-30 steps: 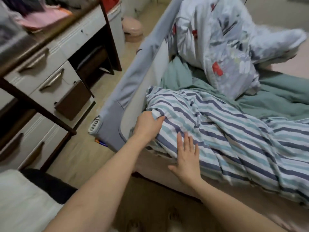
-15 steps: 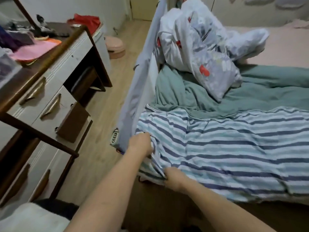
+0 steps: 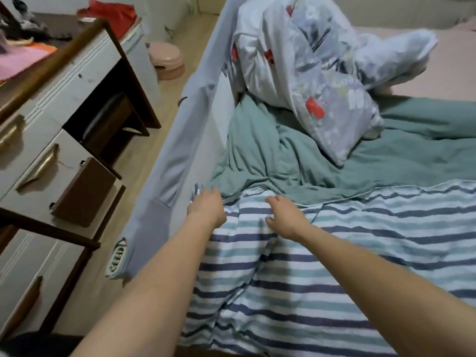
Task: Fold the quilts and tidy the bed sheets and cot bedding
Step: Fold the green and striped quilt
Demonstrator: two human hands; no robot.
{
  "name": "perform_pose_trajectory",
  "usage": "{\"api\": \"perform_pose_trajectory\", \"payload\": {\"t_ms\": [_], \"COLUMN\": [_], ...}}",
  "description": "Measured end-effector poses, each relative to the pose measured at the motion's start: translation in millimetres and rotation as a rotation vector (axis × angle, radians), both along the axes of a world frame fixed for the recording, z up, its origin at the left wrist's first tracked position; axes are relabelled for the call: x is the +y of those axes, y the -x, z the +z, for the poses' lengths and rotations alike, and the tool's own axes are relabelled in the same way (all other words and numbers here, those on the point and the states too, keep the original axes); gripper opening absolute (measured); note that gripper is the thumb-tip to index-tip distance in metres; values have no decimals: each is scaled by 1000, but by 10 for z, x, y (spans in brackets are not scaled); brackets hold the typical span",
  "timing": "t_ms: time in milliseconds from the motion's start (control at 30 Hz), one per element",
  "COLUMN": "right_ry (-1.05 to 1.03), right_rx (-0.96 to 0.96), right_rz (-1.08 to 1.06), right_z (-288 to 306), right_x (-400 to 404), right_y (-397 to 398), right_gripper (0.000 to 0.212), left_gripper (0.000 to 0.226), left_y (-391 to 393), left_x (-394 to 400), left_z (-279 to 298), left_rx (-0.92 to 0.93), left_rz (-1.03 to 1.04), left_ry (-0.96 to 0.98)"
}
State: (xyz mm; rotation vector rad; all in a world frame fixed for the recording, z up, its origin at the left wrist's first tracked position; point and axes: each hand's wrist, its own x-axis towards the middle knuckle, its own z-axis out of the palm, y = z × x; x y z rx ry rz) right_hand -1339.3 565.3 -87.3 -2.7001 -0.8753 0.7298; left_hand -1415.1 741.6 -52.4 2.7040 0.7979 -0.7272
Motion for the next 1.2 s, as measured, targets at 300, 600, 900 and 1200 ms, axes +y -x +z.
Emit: {"api": "perform_pose_trajectory", "payload": {"t_ms": [300,600,900,1200], "right_ry": [118,-76,-184,-182], "right_rx": [215,-239,-231,-52], "right_rz": [36,-76,-87,-77], "right_z": [-886,-819,-995,-1269], "right_x": [392,874,1174,1290], "right_y": [-1065,-2130,-3077,-3318], "right_gripper": [26,15,42,40], "left_gripper": [53,39,33,70], "left_y": [-957,-2061,-2915,-3605], "left_x": [211,552,525,967], "left_z": [-1029,-827,-1330,-1789], "left_rx": [374,-73,-318,-343], "left_rz": [-8,60,266,796], "left_ry": [69,-124,-95,457]}}
